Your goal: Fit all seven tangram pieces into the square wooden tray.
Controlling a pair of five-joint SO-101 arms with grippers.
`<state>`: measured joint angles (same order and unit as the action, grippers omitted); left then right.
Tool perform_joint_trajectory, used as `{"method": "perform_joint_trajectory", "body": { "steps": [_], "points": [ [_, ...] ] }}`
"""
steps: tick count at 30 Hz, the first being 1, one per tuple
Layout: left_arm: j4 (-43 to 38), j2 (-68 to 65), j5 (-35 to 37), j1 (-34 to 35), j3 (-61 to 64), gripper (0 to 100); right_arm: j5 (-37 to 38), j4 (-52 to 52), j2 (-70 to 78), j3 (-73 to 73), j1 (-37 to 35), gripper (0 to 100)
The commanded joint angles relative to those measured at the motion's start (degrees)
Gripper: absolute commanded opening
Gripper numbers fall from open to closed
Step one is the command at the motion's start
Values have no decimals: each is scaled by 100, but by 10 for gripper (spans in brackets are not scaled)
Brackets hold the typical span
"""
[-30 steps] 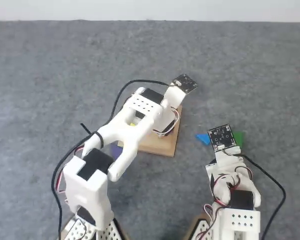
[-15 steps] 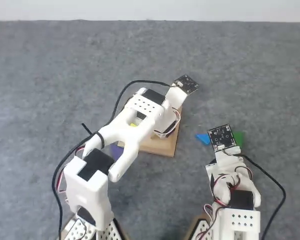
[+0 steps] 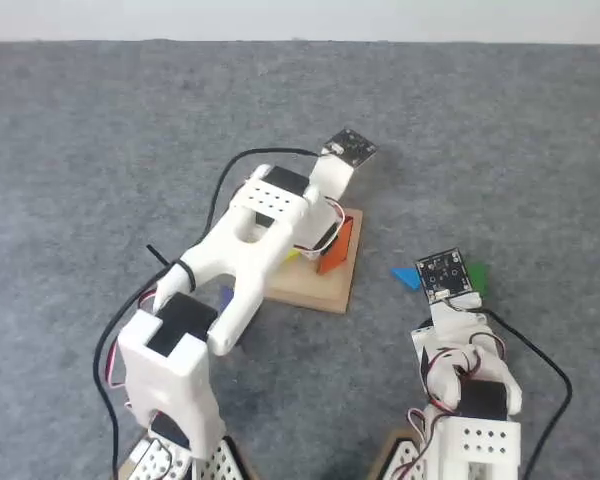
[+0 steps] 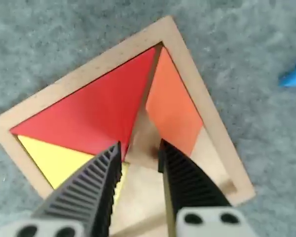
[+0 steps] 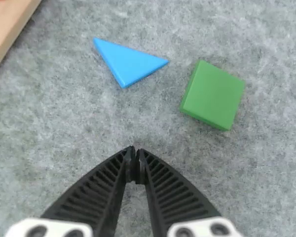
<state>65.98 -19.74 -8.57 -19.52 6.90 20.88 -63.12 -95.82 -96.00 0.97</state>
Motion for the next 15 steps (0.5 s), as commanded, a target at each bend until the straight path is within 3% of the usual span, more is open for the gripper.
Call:
{"method": "perform_joint_trajectory", "body": {
  "steps": [1, 8, 15],
  "points": [
    [-79, 141, -9, 70, -286, 115, 62, -22, -57, -79, 22, 9],
    [-9, 141, -141, 273, -171, 115, 62, -22, -57, -79, 22, 9],
    [-132, 141, -176, -44, -224, 118, 62, -22, -57, -79, 22, 9]
  ]
}}
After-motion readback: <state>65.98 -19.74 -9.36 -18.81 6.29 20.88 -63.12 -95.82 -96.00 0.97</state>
